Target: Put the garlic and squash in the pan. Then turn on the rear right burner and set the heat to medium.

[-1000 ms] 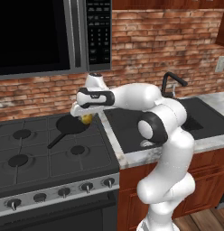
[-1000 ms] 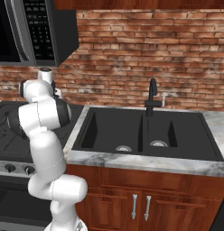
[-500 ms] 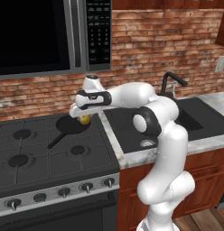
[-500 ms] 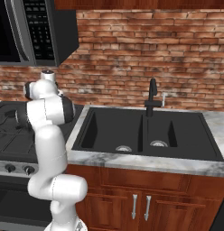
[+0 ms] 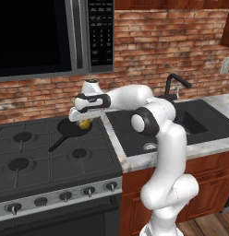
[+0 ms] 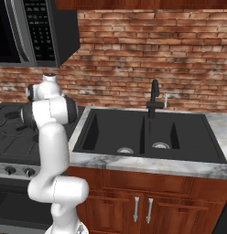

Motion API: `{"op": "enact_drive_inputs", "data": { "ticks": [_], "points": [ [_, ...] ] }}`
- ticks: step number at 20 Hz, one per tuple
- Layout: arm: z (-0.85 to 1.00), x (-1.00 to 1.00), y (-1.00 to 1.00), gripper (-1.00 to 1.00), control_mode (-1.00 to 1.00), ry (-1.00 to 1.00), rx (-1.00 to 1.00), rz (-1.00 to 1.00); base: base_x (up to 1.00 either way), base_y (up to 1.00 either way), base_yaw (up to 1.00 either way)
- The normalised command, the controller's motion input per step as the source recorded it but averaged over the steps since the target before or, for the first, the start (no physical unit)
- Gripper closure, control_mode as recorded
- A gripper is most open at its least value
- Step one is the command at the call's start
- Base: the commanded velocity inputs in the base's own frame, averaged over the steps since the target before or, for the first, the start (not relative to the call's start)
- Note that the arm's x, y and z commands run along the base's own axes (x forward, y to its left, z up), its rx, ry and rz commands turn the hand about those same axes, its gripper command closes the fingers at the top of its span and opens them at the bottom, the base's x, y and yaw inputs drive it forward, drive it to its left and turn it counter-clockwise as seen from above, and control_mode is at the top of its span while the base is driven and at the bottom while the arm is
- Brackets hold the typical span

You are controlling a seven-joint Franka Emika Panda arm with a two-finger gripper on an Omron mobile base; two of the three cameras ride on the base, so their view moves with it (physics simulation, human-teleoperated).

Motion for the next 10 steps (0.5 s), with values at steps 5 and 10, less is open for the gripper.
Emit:
{"op": "enact_drive_inputs", "data": {
  "ticks": [5, 10],
  "points": [
    [-0.17, 0.21, 0.09, 1.0, -1.0, 0.04, 0.0, 0.0, 0.0, 0.0, 0.0],
    [-0.01, 0.34, 0.07, 1.0, -1.0, 0.0, 0.0, 0.0, 0.0, 0.0, 0.0]
  ]
}}
